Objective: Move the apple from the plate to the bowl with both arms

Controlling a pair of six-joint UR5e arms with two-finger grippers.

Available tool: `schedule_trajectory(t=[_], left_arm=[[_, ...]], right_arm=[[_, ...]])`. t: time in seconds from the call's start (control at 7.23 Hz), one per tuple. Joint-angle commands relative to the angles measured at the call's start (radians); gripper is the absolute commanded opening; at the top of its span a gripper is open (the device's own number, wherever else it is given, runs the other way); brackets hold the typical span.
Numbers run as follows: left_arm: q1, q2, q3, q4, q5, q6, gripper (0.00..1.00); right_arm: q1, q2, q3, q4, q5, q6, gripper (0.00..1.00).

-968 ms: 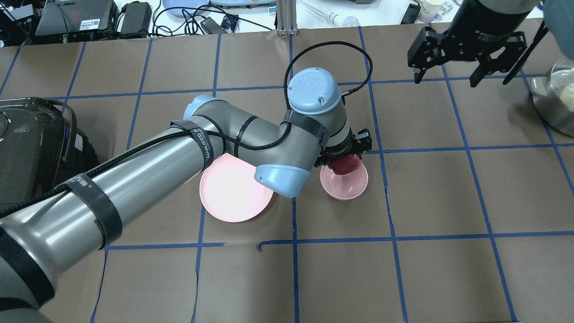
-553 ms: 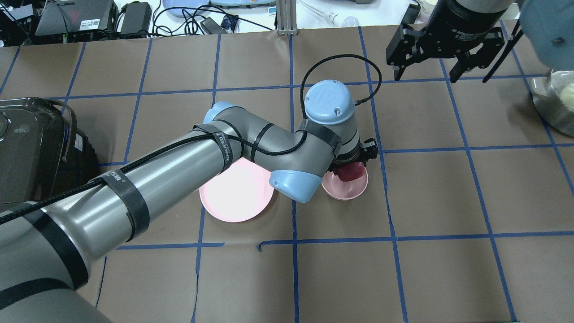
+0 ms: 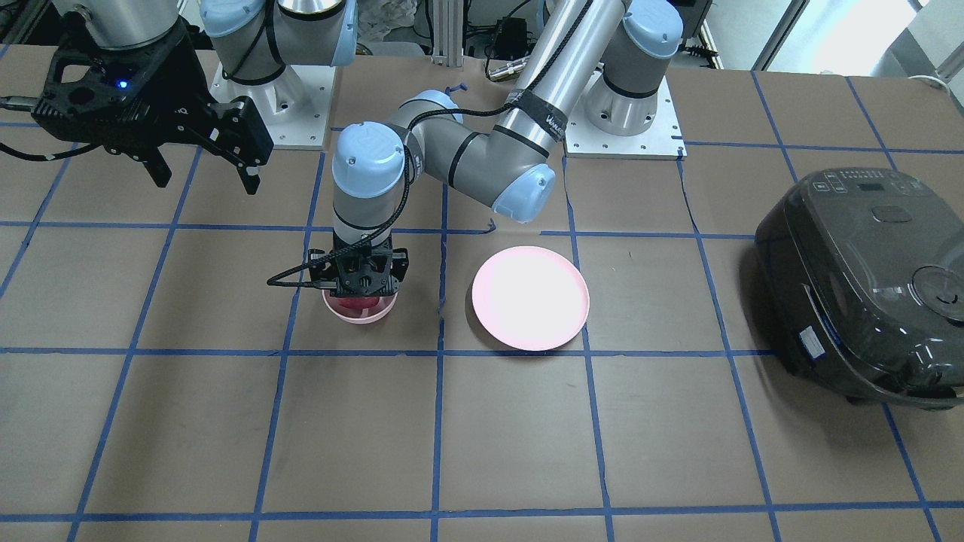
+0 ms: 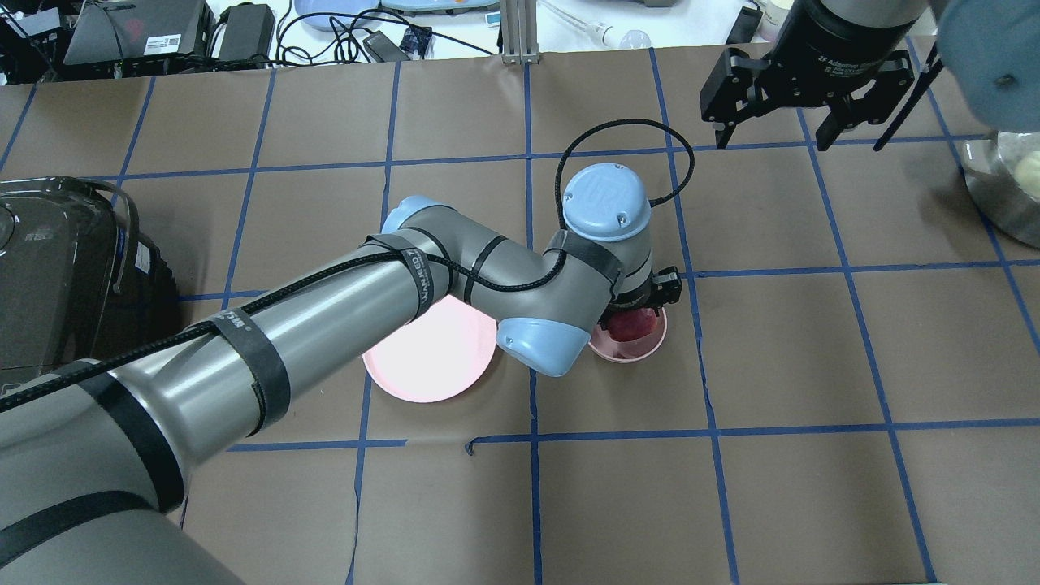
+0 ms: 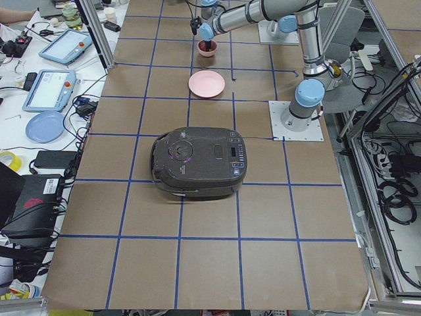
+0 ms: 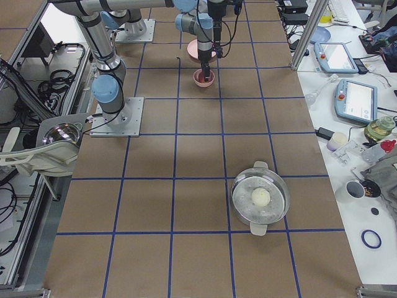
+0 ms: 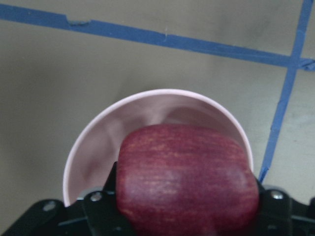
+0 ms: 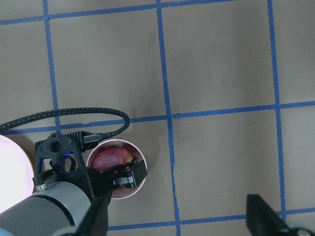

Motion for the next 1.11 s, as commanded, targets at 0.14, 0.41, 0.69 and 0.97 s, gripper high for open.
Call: schedule_trajectory(t=[0.14,0.41,0.69,0.97], left_arm=[[0.023,0.068,0.017,-0.054,0.003,0.018,0.99],[0.154,0.14,0.001,-0.117,-0.01,0.232,1.0],[0.329,0.241,0.005,-0.295,-0.001,0.488,1.0],[0.513,0.356,0.106,-0.585,0.003,0.715,1.0]], right_arm=[[-0.001,0.0,0.001,0.0,-0.001,0.002,1.0],[-0.001,0.0,0.0,0.001,-0.003,0.002,1.0],[-0.001,0.0,0.001,0.001,-0.003,0.002,1.0],[-0.001,0.0,0.0,0.004,-0.003,0.002,1.0]])
